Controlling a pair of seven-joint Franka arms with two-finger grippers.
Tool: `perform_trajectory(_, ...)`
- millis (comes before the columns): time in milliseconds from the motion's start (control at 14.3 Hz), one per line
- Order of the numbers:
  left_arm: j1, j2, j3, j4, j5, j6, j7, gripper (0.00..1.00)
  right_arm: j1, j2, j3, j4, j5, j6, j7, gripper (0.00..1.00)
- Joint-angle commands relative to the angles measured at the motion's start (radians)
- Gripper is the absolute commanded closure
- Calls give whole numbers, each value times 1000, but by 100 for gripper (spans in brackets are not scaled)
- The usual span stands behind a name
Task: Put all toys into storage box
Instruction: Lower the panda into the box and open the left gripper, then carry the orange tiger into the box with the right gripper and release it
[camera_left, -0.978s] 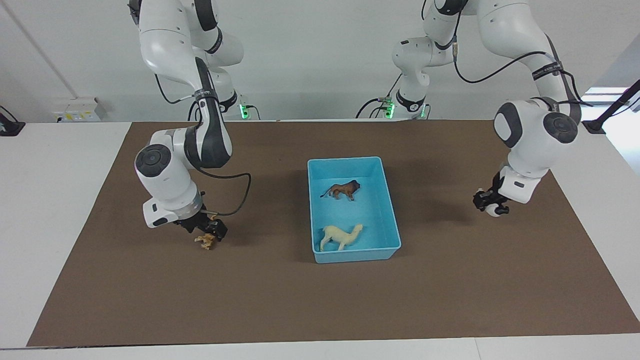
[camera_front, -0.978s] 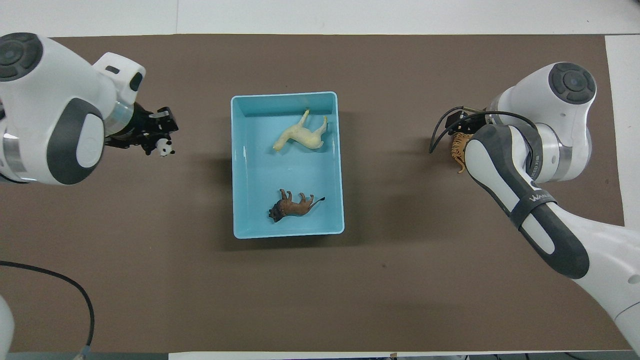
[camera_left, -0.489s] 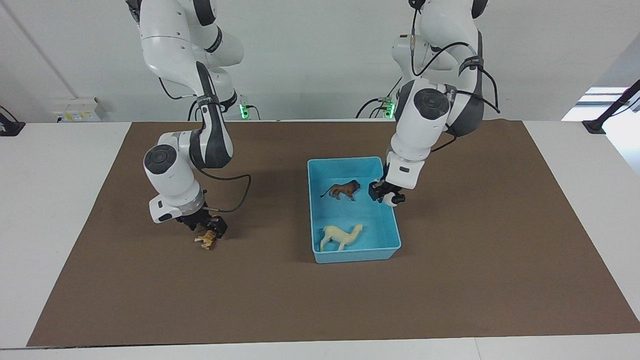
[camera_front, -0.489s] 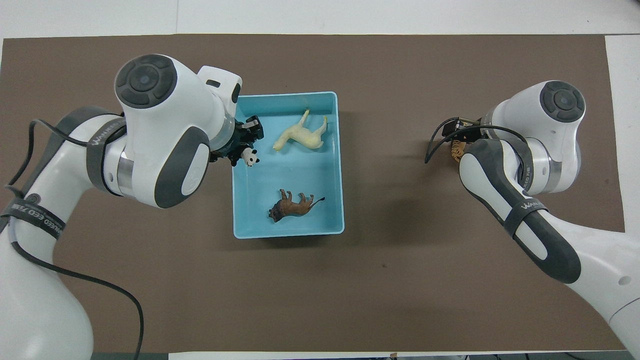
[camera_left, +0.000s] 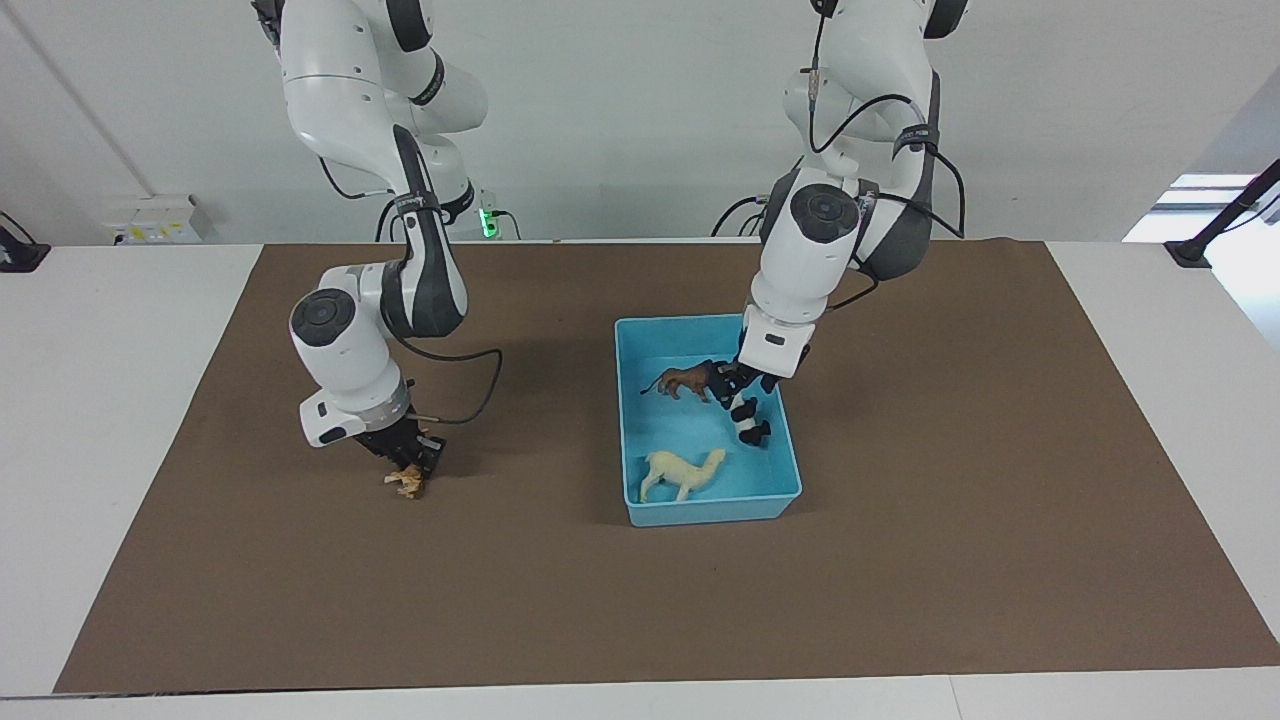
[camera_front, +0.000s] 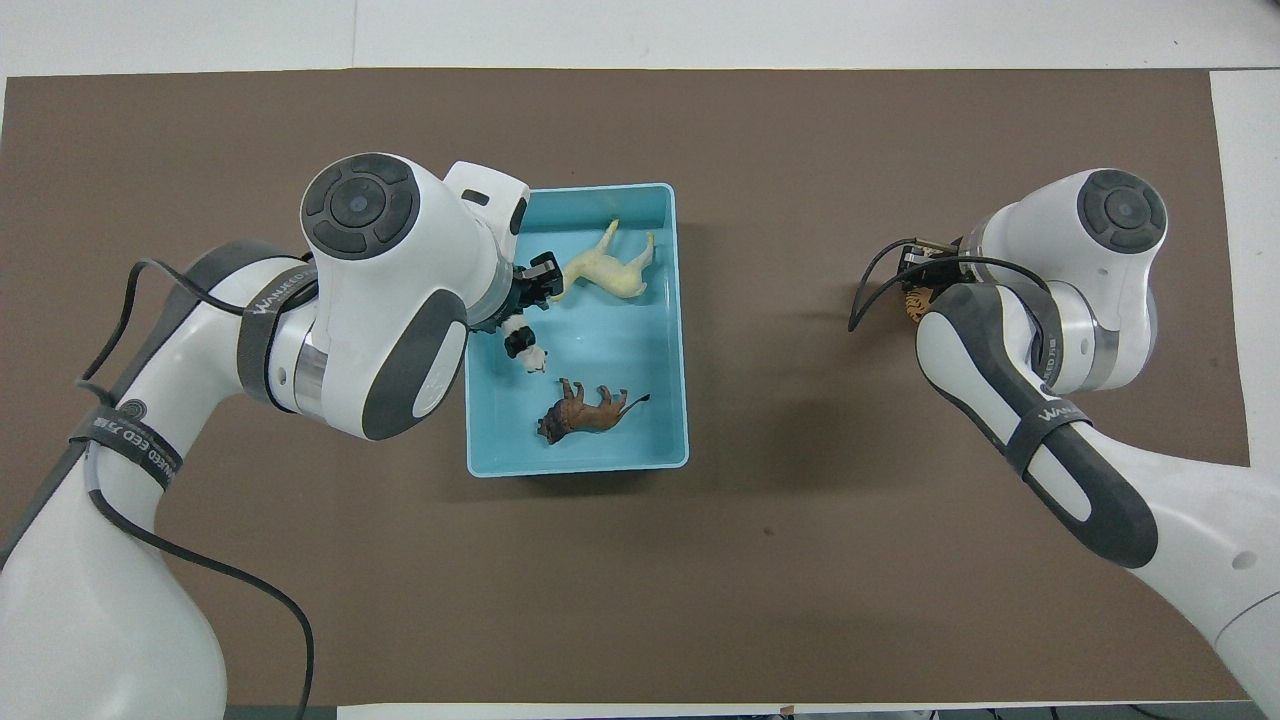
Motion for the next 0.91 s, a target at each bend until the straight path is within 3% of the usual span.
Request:
perform_trajectory(0,34,-75,19,50,20,-164,28,0,-3,-21,12,75,16,-101,-20,100)
perform_trajectory(140,122,-156,24,61,41,-235,119,0,43,-21,19,251,18,-294,100,100)
perform_trajectory(349,249,-204,27,125,43,-411,345,0,182,69,16,552,2,-538,386,100)
perform_trajectory(559,323,-236,25,171,44,-545,498,0,348,104,9,614,-33,-536,535,100)
perform_trajectory(839,364,-314,27,61,44,-539,624,0,473,215,8,717,-59,-496,626,100)
